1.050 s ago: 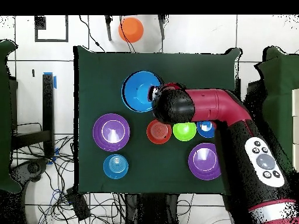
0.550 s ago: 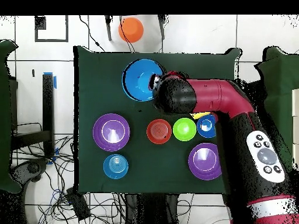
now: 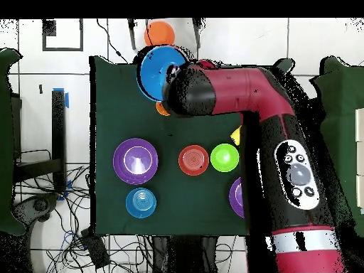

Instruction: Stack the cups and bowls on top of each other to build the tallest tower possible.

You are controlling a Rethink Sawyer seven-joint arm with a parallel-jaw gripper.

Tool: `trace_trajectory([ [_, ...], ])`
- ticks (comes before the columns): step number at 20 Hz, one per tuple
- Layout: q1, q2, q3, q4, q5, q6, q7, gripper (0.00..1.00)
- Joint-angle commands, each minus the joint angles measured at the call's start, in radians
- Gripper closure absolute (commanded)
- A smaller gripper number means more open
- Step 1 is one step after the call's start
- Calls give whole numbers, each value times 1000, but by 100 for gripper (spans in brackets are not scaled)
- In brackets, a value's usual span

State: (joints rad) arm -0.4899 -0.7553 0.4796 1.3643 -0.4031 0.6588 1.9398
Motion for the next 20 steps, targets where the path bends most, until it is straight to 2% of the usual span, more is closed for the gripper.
trace_trajectory([
  [1,70,88,-86,-150,14,30,179,100],
  [7,90,106,-119,-142,14,-27,160,100],
  [20,78,121,-117,-144,70,-48,132,100],
])
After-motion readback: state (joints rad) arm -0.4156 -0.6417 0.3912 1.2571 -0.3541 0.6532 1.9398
